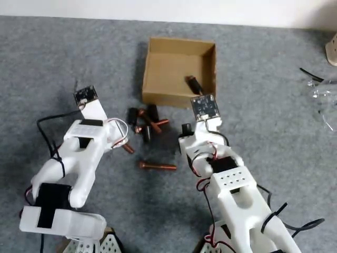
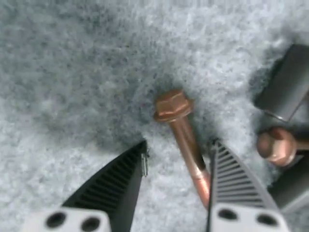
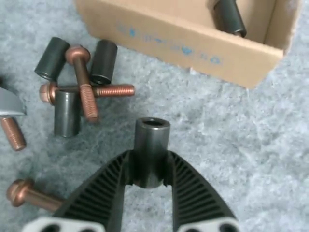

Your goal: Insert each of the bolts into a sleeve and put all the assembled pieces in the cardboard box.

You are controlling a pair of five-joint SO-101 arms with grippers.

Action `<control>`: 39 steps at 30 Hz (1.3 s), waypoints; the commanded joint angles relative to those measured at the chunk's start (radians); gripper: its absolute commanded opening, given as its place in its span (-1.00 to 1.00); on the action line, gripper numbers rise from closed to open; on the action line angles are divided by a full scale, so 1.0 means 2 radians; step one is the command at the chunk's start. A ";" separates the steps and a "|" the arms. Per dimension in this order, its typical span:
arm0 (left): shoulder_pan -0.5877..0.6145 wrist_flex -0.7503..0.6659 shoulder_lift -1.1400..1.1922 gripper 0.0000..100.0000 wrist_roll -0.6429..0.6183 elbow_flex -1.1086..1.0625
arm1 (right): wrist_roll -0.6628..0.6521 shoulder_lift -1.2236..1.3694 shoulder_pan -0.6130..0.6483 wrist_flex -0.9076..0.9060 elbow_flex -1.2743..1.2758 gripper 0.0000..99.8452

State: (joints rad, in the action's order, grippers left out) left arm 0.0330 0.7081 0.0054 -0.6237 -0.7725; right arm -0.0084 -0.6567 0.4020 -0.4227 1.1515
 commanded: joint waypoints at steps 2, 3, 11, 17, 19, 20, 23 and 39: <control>-0.007 0.000 0.007 -0.97 0.035 0.026 | -0.007 -0.018 -0.006 0.016 -0.003 -0.99; -0.008 0.000 0.007 -0.95 0.051 0.026 | -0.007 -0.018 -0.006 0.016 -0.003 -0.99; -0.015 -0.001 0.006 -0.99 0.064 0.026 | -0.007 -0.018 -0.006 0.016 -0.003 -0.99; -0.019 0.002 0.004 -0.99 0.079 0.026 | -0.030 -0.018 -0.006 0.016 -0.003 -0.99; -0.026 0.002 0.003 -0.99 0.101 0.026 | -0.031 -0.018 -0.006 0.016 -0.003 -0.99; -0.031 0.002 0.003 -0.99 0.109 0.026 | -0.031 -0.018 -0.005 0.016 -0.004 -0.99; -0.045 0.002 0.003 -0.99 0.128 0.026 | -0.031 -0.018 -0.005 0.016 -0.004 -0.99; -0.043 0.002 -0.428 -0.99 0.167 -0.129 | -0.048 -0.025 -0.004 0.055 0.018 -0.99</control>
State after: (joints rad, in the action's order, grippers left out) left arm -0.0422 0.7066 -0.5317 -0.3061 -0.9597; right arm -0.0606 -0.6720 0.4020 -0.3736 1.1807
